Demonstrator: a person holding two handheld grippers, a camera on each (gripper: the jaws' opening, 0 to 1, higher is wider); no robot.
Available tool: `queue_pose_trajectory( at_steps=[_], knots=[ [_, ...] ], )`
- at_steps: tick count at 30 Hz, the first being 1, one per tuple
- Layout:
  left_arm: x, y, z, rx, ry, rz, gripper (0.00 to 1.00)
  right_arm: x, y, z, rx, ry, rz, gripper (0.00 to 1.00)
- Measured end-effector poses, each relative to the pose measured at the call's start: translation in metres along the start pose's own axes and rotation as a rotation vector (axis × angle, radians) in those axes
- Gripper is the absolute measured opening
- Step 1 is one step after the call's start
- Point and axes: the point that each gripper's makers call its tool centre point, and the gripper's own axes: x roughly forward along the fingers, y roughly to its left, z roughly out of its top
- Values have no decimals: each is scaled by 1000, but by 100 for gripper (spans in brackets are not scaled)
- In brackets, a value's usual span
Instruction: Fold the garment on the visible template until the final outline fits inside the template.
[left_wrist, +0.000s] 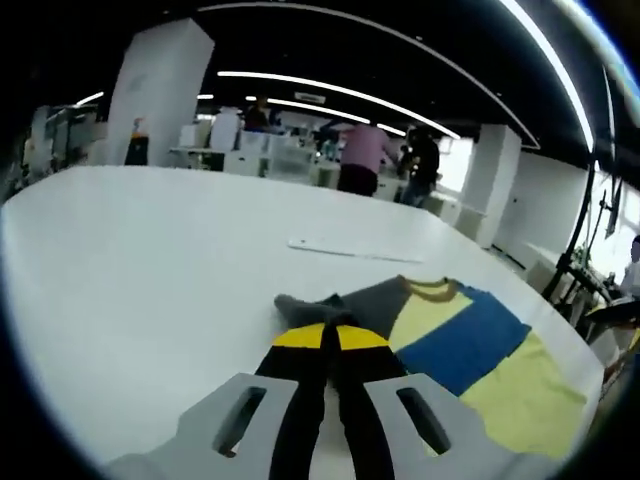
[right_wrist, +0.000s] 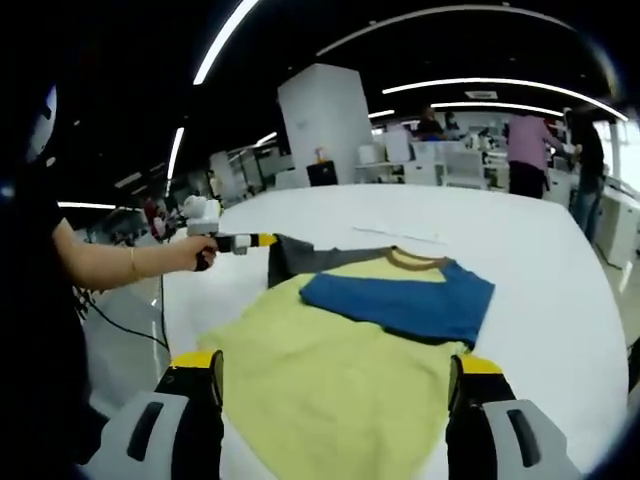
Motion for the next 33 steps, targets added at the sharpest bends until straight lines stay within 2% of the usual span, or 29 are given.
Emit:
queue_pose_trajectory(
  at_steps=[6,8,15,18,20,24,28,29,33],
  knots=[
    [8,-27,17,17,-29,-53,0,-2,-3,0,7,-5,-6,91],
    [11,-41,21,29,-34,-80,0,-2,-5,-1,8,-6,-6,91],
    [18,-95,13,101,-15,-183,0,-3,-10,-3,19,-7,-12,91],
    [23,-124,-4,143,29,-243,0,-4,-13,-6,25,-5,-17,91],
    [26,-138,-18,212,67,-266,0,-4,-13,-6,27,-4,-21,90],
    [26,-161,-44,299,126,-326,0,-6,-14,-9,32,-2,-30,90],
    [27,-171,-74,366,183,-347,0,-8,-15,-11,42,-1,-41,90],
    [27,-171,-84,372,213,-355,0,-8,-15,-11,45,-1,-42,90],
    [26,-171,-104,387,259,-368,0,-9,-16,-13,49,3,-43,90]
  ],
)
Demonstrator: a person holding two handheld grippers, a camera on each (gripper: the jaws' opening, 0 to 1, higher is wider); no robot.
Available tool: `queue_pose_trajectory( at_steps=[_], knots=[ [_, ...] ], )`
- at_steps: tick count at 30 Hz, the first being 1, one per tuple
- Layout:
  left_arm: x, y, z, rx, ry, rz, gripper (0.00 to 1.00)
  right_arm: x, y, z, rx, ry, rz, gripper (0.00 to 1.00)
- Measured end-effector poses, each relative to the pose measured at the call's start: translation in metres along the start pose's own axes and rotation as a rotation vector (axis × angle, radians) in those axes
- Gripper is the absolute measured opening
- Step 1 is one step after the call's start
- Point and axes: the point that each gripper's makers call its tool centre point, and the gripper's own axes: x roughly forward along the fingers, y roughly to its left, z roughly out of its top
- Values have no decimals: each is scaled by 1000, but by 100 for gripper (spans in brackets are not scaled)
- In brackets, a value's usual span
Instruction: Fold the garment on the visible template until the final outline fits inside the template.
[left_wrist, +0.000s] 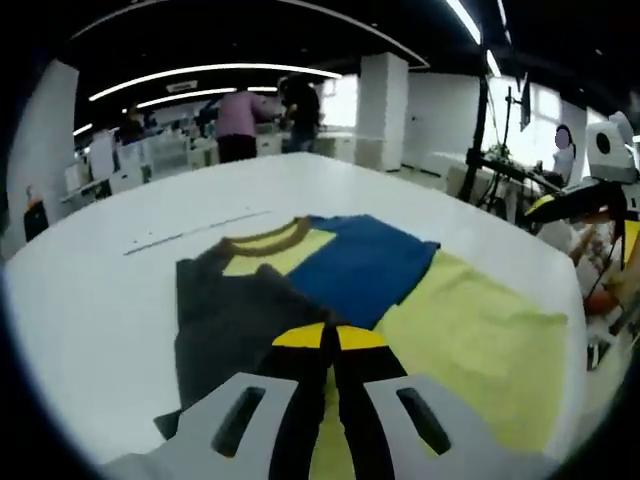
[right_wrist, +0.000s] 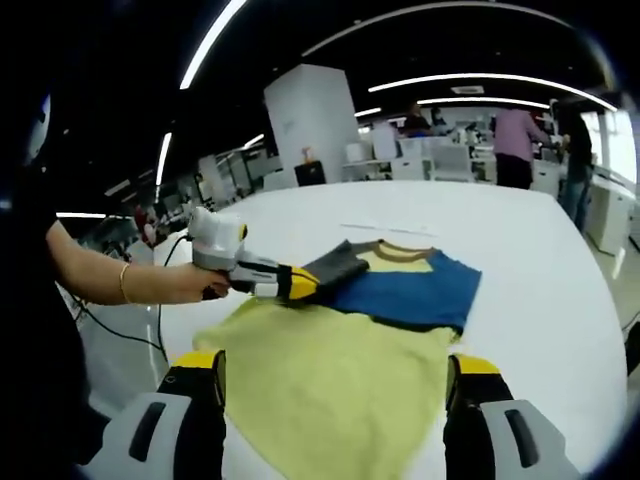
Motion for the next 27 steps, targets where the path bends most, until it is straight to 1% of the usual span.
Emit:
queue_pose_trajectory(
  at_steps=[2,5,7,9,10,14,16,18,19,21,25,27],
  knots=[
    [2,-1,-8,7,20,0,0,0,-1,-1,2,1,0,90],
    [3,-2,-20,-4,51,-7,0,0,-2,-2,6,2,-3,90],
    [4,-1,-24,-5,60,-6,0,0,-3,-2,9,2,-3,90],
    [4,-2,-27,-2,67,-6,1,0,-3,-2,9,1,-3,90],
    [3,-1,-26,-5,59,-7,1,0,-3,-2,9,0,-2,90],
    [3,-3,-25,9,67,-12,3,0,-3,-2,11,1,2,91],
    [2,-3,-24,11,65,-11,7,0,-3,-2,10,1,3,92],
    [-1,-3,-19,7,46,-13,16,0,-3,-2,11,-1,4,92],
    [-3,-4,-15,-18,24,-25,19,0,-4,-2,12,-2,4,92],
    [-7,-5,-9,-50,2,-43,25,-1,-5,-2,12,-1,2,92],
    [-20,-3,6,-44,-43,-49,34,-1,-4,-2,11,0,1,92],
    [-25,0,11,-46,-57,-50,40,-2,-3,-1,9,-3,0,92]
  ],
)
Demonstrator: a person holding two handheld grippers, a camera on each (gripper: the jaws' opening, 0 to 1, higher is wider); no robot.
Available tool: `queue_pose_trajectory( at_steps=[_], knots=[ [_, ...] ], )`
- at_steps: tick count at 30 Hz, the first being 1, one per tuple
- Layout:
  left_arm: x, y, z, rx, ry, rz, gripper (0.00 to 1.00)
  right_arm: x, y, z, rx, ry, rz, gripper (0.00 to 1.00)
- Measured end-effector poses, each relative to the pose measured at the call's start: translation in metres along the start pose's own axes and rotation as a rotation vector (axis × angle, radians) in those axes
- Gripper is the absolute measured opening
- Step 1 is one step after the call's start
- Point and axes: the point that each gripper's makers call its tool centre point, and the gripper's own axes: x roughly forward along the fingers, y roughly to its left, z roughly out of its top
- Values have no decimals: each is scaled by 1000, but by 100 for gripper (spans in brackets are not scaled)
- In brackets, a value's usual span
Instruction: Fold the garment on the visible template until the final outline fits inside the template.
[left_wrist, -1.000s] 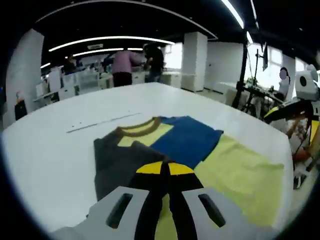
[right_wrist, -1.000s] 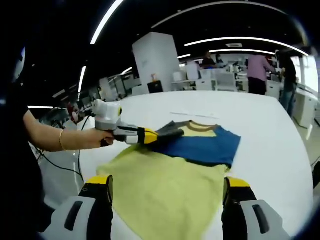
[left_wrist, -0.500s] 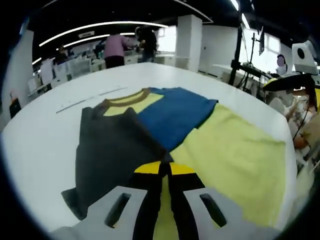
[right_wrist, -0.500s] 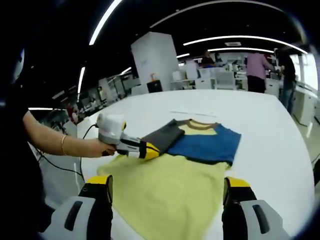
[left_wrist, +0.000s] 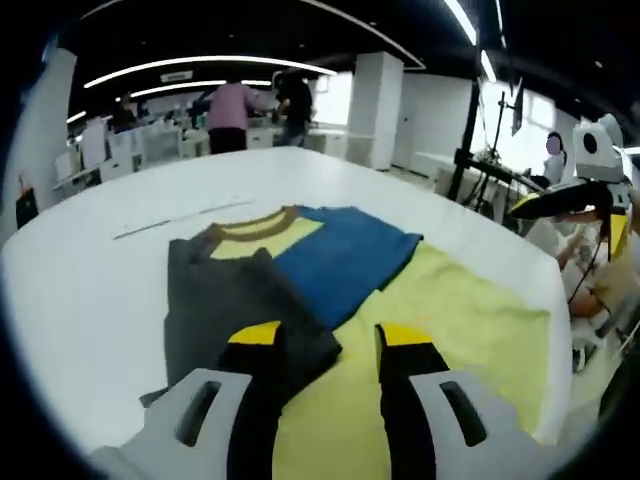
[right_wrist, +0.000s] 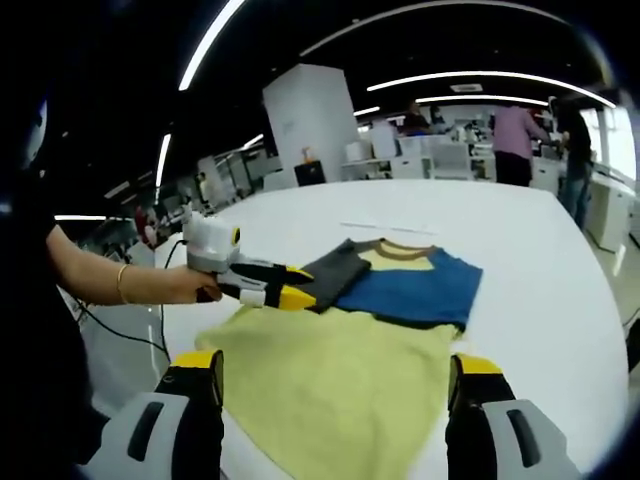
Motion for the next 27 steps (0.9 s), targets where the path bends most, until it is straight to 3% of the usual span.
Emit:
queue_pose_trajectory(
  at_steps=[6,14,20,27],
  knots=[
    [-19,17,5,-14,-5,23,54,-1,3,-1,0,3,-3,92],
    [-41,46,-2,-80,-5,76,72,-1,12,-2,2,8,-3,92],
    [-53,67,-10,-108,0,118,74,-1,14,-2,3,10,-2,92],
    [-62,89,-15,-151,-3,164,68,0,14,-2,6,14,-1,92]
  ],
)
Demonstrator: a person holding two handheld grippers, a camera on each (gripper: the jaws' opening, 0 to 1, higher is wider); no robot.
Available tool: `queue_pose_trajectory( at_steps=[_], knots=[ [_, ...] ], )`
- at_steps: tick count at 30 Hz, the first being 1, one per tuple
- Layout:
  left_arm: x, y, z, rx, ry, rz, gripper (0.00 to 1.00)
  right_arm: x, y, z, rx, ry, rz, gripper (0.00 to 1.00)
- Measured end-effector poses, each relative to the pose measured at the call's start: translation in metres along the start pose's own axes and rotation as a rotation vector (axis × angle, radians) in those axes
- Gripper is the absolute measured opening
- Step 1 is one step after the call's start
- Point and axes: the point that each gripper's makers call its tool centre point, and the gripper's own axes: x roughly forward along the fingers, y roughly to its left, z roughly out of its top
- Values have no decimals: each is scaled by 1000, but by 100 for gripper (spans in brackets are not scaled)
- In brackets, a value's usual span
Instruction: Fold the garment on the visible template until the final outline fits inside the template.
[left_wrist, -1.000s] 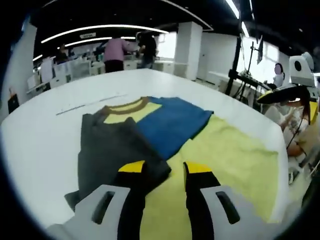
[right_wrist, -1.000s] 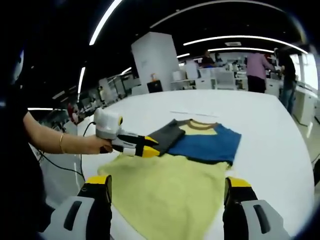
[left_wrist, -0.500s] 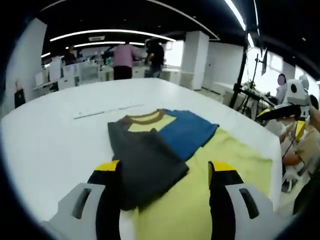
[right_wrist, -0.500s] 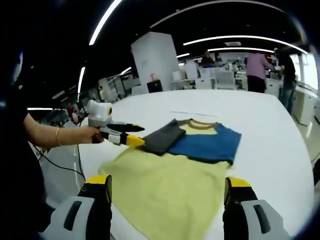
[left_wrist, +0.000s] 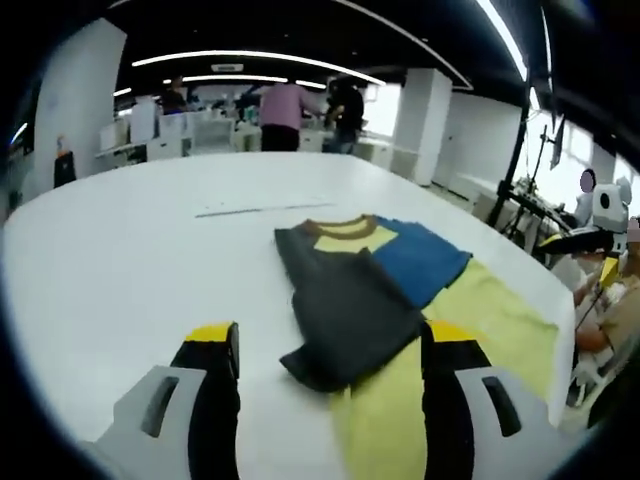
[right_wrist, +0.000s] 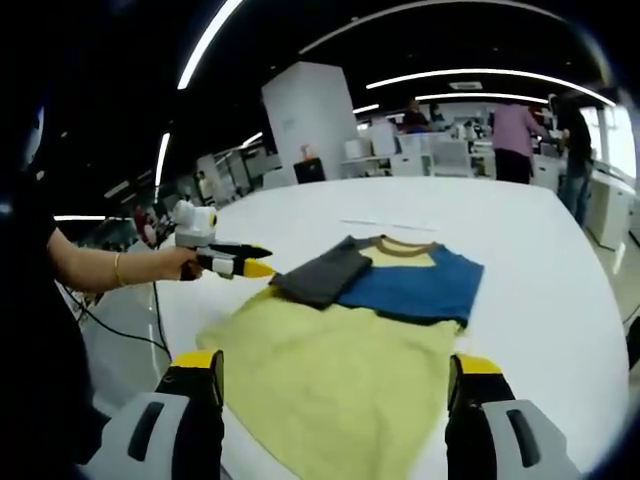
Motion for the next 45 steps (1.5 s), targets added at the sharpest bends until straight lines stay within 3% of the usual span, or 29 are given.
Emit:
queue_pose_trajectory(
  at_steps=[9,15,18,25,29,37,45],
  knots=[
    [-2,25,-9,-8,24,58,52,1,-2,-2,3,12,-3,91],
    [2,32,-20,-16,55,68,41,1,-4,-3,5,17,-4,90],
    [5,32,-27,-30,80,59,32,1,-6,-3,7,18,-3,90],
    [13,28,-34,-51,111,45,26,0,-10,-9,8,36,-12,90],
    [18,30,-43,-49,159,61,19,0,-10,-10,7,39,-14,90],
    [22,22,-47,-80,177,45,5,-2,-9,-12,2,48,-24,90],
    [20,20,-44,-82,169,49,0,-2,-8,-13,3,52,-28,89]
  ],
)
